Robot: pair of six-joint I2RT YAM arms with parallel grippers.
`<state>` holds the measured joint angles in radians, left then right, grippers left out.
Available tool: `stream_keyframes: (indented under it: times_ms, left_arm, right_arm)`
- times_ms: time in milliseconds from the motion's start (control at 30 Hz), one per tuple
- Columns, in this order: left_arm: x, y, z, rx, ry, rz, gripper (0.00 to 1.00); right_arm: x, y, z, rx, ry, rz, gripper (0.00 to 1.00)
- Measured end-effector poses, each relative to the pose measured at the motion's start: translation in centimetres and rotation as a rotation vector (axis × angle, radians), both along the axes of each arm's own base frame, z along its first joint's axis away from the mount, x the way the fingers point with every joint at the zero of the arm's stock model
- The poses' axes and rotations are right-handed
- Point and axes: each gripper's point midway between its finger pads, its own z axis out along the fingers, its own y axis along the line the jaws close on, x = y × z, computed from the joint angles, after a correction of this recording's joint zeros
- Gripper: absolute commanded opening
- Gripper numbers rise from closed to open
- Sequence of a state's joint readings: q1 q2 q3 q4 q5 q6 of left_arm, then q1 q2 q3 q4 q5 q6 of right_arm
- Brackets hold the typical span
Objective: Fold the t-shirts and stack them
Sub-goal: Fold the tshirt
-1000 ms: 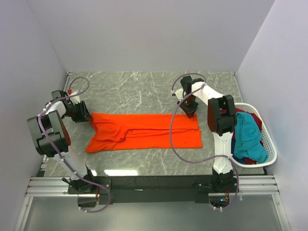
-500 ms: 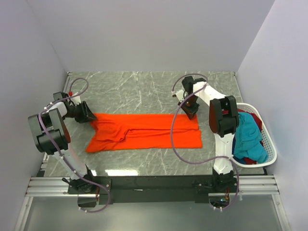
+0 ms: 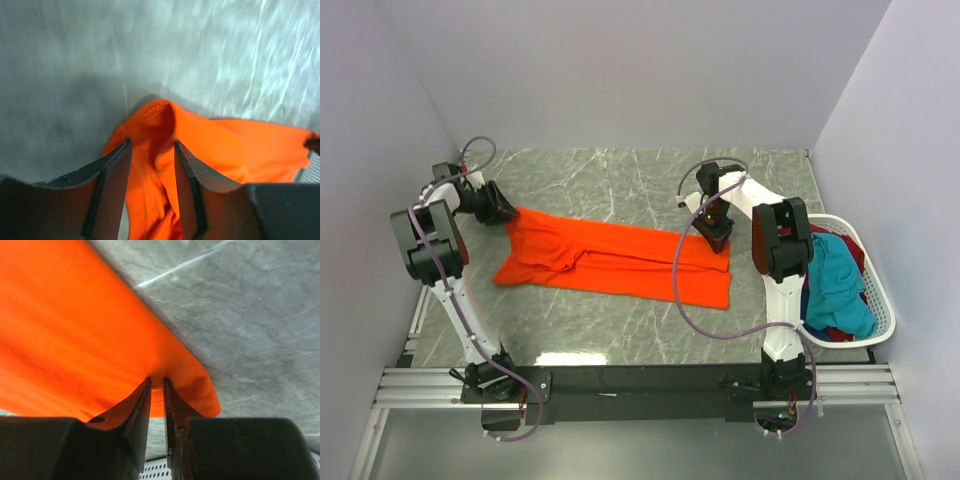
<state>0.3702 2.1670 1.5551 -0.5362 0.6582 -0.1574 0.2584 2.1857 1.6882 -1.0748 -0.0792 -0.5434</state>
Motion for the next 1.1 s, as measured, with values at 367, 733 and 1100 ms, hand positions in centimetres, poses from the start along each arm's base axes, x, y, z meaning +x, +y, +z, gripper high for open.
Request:
stream_keyframes:
  times_ms: [367, 733, 1100]
  left_arm:
    - [4.2, 1.3, 6.2, 0.168, -0.183, -0.043, 0.51]
    - [-6.6, -2.4, 10.2, 0.198, -0.182, -0.049, 0.32]
    - [-7.5, -0.8, 1.8, 0.128, 0.079, -0.018, 0.14]
  right_arm:
    - [-1.8, 2.7, 0.6, 0.059, 0.045, 0.043, 0.24]
    - [-1.9, 3.3, 1.2, 0.075, 0.034, 0.037, 0.24]
    - [-5.1, 3.7, 0.0, 0.07, 0.098, 0.061, 0.22]
